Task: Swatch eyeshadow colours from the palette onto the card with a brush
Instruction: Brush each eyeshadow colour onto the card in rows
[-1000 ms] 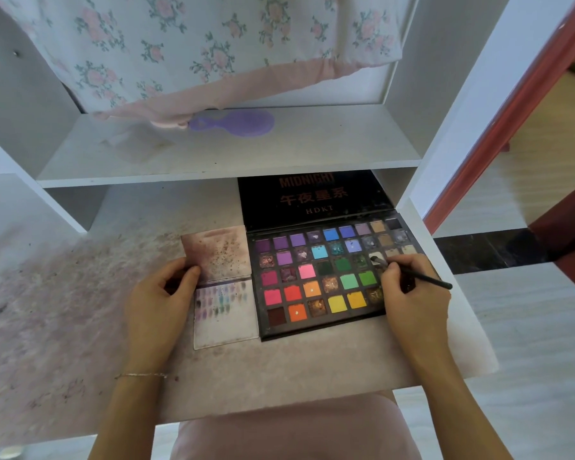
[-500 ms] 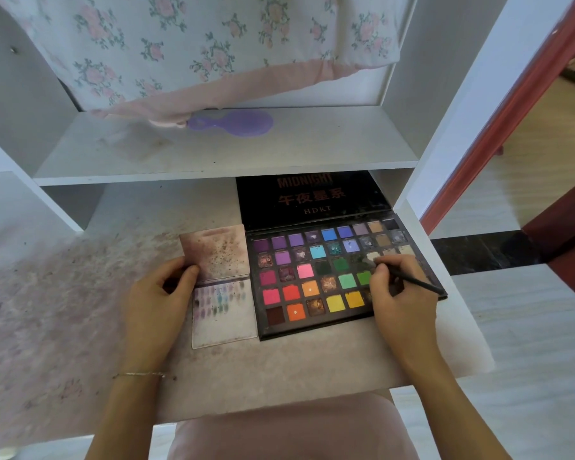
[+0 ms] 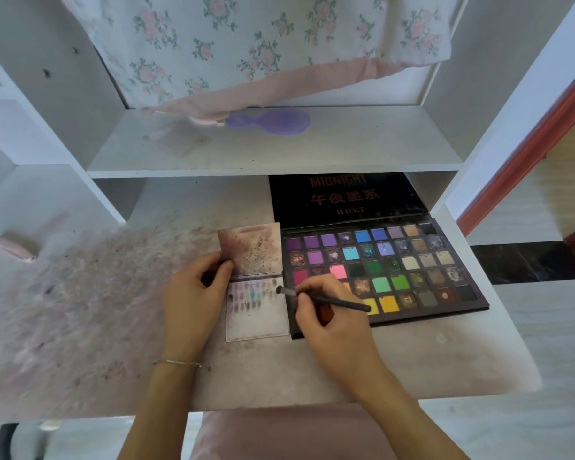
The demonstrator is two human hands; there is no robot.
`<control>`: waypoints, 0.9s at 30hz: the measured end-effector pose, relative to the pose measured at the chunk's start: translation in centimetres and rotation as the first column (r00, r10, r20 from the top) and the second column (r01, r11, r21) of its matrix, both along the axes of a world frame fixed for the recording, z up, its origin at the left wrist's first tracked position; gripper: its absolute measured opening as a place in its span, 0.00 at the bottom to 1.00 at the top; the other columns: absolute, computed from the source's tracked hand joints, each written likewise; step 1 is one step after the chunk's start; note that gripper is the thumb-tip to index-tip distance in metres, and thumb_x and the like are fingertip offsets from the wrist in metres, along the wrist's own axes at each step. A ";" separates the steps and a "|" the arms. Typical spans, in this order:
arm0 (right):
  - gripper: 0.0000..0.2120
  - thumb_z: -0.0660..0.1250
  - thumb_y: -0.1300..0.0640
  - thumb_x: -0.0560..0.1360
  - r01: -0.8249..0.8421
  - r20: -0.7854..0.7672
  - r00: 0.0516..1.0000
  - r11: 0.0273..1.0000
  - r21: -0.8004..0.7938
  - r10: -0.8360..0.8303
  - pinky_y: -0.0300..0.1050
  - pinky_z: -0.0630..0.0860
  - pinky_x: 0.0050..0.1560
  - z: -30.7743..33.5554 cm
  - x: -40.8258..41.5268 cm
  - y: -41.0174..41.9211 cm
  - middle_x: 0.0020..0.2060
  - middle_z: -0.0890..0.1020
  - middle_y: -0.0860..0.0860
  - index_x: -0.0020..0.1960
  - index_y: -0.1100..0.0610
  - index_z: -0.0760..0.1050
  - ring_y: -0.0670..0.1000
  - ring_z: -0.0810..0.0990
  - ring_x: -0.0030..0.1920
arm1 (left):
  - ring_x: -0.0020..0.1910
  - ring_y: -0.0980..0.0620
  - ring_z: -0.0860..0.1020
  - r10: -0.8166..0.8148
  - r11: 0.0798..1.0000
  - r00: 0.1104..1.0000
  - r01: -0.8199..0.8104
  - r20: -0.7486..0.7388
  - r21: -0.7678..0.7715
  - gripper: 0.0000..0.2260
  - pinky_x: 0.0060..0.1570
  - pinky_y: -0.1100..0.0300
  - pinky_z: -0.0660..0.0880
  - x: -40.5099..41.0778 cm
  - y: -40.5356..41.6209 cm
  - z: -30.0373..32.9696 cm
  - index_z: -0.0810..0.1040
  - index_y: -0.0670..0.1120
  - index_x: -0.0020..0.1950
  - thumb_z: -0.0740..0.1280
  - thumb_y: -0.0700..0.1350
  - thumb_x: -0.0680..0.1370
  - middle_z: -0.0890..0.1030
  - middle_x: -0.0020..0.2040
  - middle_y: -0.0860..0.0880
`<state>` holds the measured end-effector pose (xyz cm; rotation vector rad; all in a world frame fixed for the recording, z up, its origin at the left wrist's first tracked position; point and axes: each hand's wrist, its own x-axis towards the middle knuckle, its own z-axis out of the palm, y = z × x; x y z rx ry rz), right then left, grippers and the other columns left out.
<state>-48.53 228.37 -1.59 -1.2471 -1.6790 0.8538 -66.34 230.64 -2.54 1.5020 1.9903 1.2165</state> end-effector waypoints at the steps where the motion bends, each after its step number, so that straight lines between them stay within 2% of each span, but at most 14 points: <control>1: 0.04 0.61 0.55 0.71 -0.024 0.021 0.999 1.000 -0.011 0.024 0.39 0.74 0.41 -0.1 -0.3 0.0 0.37 0.75 0.42 0.41 0.46 0.72 0.43 0.75 0.41 | 0.39 0.69 0.73 0.000 1.000 1.000 0.000 0.005 0.001 0.10 0.38 0.79 0.66 0.0 0.0 0.0 0.81 0.47 0.54 0.66 0.41 0.75 0.78 0.43 0.60; 5: 0.04 0.61 0.55 0.71 -0.055 0.110 0.993 0.998 0.024 0.052 0.34 0.70 0.42 -0.3 -0.7 0.0 0.37 0.73 0.40 0.43 0.52 0.74 0.42 0.73 0.43 | 0.38 0.69 0.74 0.003 1.000 1.000 -0.003 0.019 0.011 0.09 0.38 0.81 0.66 0.1 -0.1 0.1 0.81 0.46 0.53 0.66 0.40 0.75 0.77 0.41 0.63; 10: 0.05 0.62 0.54 0.71 -0.064 0.147 0.987 0.997 0.032 0.059 0.39 0.72 0.43 -0.1 -0.7 0.0 0.37 0.74 0.40 0.44 0.52 0.75 0.43 0.73 0.43 | 0.39 0.69 0.75 -0.004 1.000 1.000 0.004 0.029 -0.002 0.09 0.38 0.81 0.66 0.1 -0.1 0.2 0.81 0.48 0.53 0.66 0.41 0.75 0.76 0.40 0.65; 16: 0.04 0.63 0.56 0.72 -0.083 0.203 0.977 0.995 0.045 0.072 0.39 0.71 0.43 -0.1 -0.8 0.1 0.37 0.71 0.35 0.45 0.52 0.76 0.42 0.72 0.43 | 0.40 0.66 0.75 -0.002 1.000 1.000 0.002 0.021 -0.010 0.09 0.39 0.79 0.68 0.0 -0.1 0.1 0.81 0.48 0.54 0.66 0.42 0.75 0.79 0.42 0.59; 20: 0.04 0.63 0.55 0.71 -0.086 0.226 0.971 0.995 0.042 0.075 0.38 0.70 0.43 -0.1 -0.8 0.0 0.36 0.70 0.35 0.43 0.52 0.76 0.42 0.72 0.43 | 0.40 0.65 0.76 -0.003 1.000 1.000 0.004 0.025 -0.015 0.09 0.41 0.71 0.70 0.1 -0.1 0.1 0.81 0.49 0.53 0.66 0.42 0.75 0.79 0.42 0.60; 27: 0.03 0.65 0.58 0.72 -0.074 0.232 0.971 0.996 0.040 0.063 0.38 0.70 0.43 -0.1 -0.8 0.1 0.36 0.70 0.36 0.44 0.52 0.76 0.43 0.72 0.42 | 0.40 0.65 0.75 0.007 1.000 1.000 -0.007 0.011 -0.016 0.09 0.40 0.72 0.69 0.0 -0.1 0.0 0.81 0.48 0.54 0.66 0.43 0.75 0.79 0.42 0.59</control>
